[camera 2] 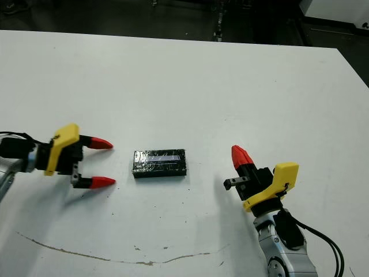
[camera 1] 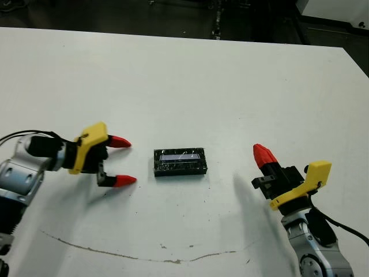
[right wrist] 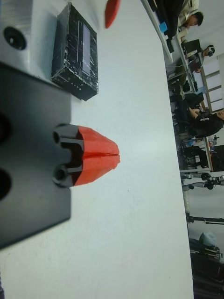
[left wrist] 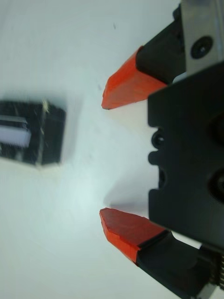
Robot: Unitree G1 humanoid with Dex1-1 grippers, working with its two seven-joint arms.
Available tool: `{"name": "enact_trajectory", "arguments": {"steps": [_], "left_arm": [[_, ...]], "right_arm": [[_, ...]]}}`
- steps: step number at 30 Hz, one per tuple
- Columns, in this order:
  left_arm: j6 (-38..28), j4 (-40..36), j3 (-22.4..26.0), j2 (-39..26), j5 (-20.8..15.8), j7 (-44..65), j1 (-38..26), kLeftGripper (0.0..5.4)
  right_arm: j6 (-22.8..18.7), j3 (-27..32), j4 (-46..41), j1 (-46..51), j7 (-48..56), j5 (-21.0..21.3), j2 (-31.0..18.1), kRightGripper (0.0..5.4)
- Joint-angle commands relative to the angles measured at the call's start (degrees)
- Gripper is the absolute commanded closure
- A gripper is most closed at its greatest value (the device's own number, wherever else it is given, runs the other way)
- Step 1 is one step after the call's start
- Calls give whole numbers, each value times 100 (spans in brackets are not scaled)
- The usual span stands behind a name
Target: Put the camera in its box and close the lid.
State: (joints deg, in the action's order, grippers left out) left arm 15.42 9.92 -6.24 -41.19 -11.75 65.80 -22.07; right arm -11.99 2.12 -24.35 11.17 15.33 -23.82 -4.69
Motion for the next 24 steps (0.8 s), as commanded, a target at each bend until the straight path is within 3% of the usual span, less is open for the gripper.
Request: {"name": "enact_trajectory", "arguments": {"steps": [1, 5, 8, 13, 18, 24], "left_arm": [[674, -406, 500, 104, -169, -762, 265, 1], [1453, -1351, 1010, 802, -465, -2095, 601, 40], [1590, -1811, 1060, 1179, -631, -2568, 763, 90], [1725, -2358, 925, 1430, -843, -2800, 801, 164], [2383, -2746, 788, 1582, -1211, -2983, 642, 236], [3035, -2993, 407, 1835, -1401, -3282, 335, 323]], "right_arm": [[-11, 12, 7, -4, 5, 54, -81, 540], [-3, -9, 14, -18, -2, 67, -61, 540], [-66, -2, -7, -25, -51, 41, -40, 540], [19, 18, 60, -41, 27, 41, -69, 540], [46, 24, 91, -33, 31, 50, -60, 540], [12, 10, 64, -13, -21, 94, -52, 540]]}}
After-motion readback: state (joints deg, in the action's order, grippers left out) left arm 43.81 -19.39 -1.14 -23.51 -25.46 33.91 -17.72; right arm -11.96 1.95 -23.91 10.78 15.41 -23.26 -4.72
